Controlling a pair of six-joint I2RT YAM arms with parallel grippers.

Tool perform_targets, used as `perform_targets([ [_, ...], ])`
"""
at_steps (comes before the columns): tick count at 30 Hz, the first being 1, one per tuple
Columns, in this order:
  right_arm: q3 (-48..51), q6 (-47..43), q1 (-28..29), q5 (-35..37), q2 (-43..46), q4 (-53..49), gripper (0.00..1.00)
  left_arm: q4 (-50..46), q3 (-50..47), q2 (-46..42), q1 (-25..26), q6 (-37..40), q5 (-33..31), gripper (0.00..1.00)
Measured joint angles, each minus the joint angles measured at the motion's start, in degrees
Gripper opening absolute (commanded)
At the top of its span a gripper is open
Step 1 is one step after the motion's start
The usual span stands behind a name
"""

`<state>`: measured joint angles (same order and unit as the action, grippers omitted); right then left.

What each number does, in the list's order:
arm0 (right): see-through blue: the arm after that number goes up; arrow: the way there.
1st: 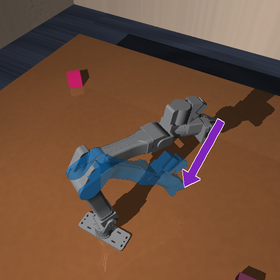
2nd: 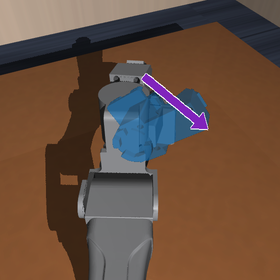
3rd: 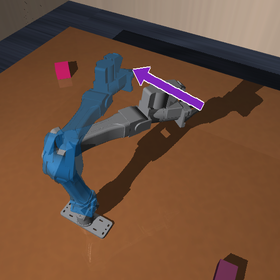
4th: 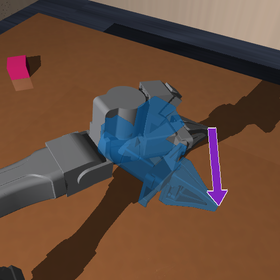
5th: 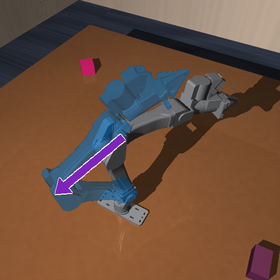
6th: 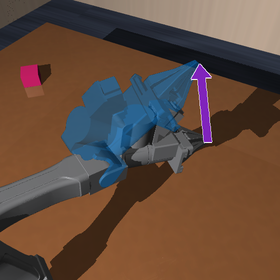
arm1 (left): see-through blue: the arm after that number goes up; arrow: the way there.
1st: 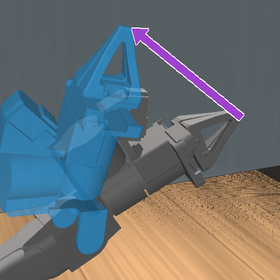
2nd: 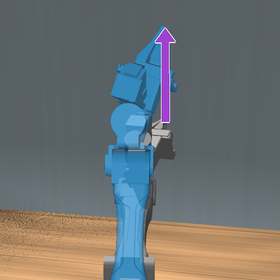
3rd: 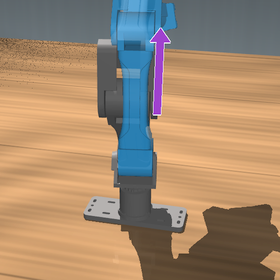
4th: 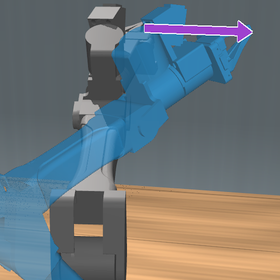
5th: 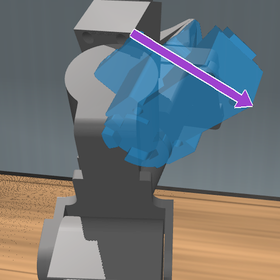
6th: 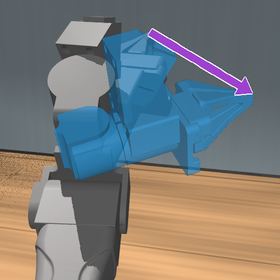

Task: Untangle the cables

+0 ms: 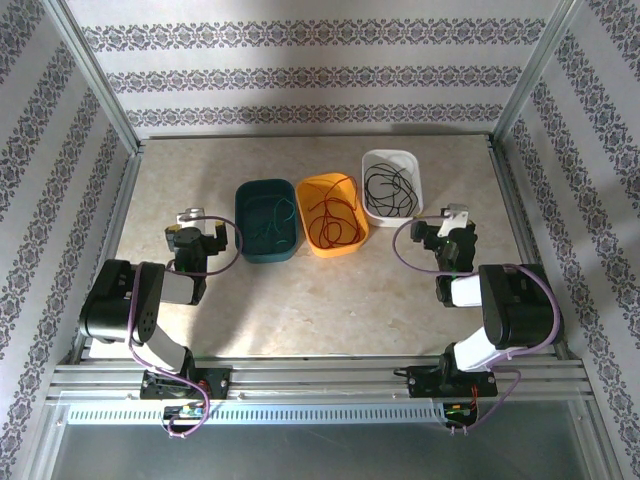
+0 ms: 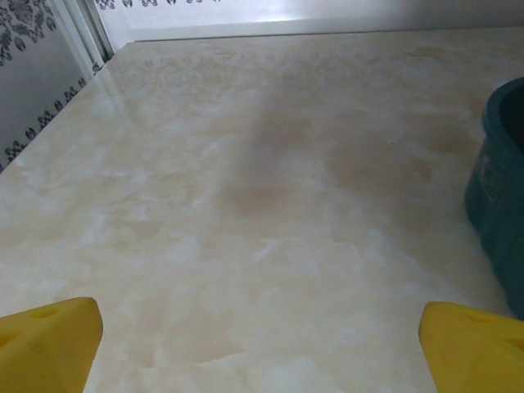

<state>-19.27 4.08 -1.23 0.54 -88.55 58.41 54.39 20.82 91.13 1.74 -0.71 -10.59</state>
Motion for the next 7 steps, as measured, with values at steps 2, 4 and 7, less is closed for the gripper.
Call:
perform_targets([
  [2,-0.72,-0.07,0.0,-0.87,0.0,-0.85,0.98,0.33,-0.02,0.02,0.0,-0.11,0.31,0.99],
  [4,-1.11,-0.2,0.0,-1.57,0.0,-1.46,0.98,0.35,-0.02,0.02,0.0,-0.22,0.57,0.99],
  [7,-1.27,-0.22,0.0,-2.19,0.0,-2.25,0.98,0.46,-0.02,0.02,0.0,-0.35,1.05,0.99],
])
